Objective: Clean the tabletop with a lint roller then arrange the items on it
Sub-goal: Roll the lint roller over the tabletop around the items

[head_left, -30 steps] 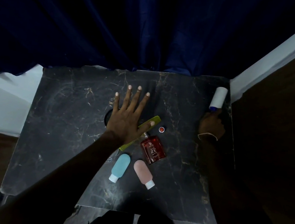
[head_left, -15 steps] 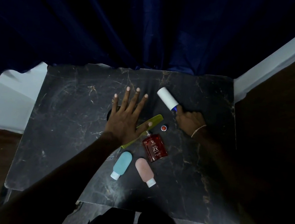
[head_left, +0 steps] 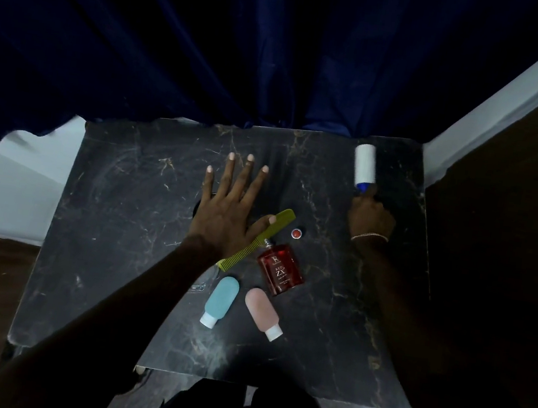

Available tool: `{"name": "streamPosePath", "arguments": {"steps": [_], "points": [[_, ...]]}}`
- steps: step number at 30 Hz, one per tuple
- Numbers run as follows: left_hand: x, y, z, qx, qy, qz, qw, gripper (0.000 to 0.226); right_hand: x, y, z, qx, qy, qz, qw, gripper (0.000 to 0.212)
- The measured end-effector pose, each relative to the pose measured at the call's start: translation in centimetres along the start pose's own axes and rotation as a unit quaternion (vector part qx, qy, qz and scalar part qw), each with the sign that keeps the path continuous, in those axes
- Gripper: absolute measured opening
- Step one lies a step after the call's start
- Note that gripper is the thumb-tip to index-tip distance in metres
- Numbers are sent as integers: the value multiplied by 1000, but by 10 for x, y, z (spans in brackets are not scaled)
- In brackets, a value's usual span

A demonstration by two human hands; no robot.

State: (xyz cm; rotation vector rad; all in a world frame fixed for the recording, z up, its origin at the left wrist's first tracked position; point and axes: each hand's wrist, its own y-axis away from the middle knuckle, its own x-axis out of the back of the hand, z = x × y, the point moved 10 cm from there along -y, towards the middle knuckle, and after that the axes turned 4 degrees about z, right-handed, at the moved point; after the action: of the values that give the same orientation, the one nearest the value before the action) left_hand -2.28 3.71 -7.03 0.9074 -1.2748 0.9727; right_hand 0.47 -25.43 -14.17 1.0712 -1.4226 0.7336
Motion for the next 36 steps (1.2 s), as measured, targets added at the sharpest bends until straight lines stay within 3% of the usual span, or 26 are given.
{"name": "streamPosePath", "arguments": {"steps": [4,8,17,23,26,31,36], "points": [[-7,3,-2,3,2,-9,1000,92,9,-3,43,-108,-43,46,992,51],[-13,7,-1,3,1,-16,1000,92,11,-5,53,-102,-29,51,993,50],[-14,7,4,-3,-2,-10,1000,90,-3,1,-11,121,89,-18,989,46],[-11,6,6,-6,-10,-5,1000,90,-27,41,-79,326,164,-48,930,44],[-9,6,8,-6,-11,0,1000,89,-33,58,-92,375,164,-47,911,43],[-11,7,9,-7,-10,-9,1000,90,-23,46,-84,331,138,-28,933,37],[-12,8,6,-5,-11,-15,1000,91,-10,17,-47,151,57,-21,987,40]]}}
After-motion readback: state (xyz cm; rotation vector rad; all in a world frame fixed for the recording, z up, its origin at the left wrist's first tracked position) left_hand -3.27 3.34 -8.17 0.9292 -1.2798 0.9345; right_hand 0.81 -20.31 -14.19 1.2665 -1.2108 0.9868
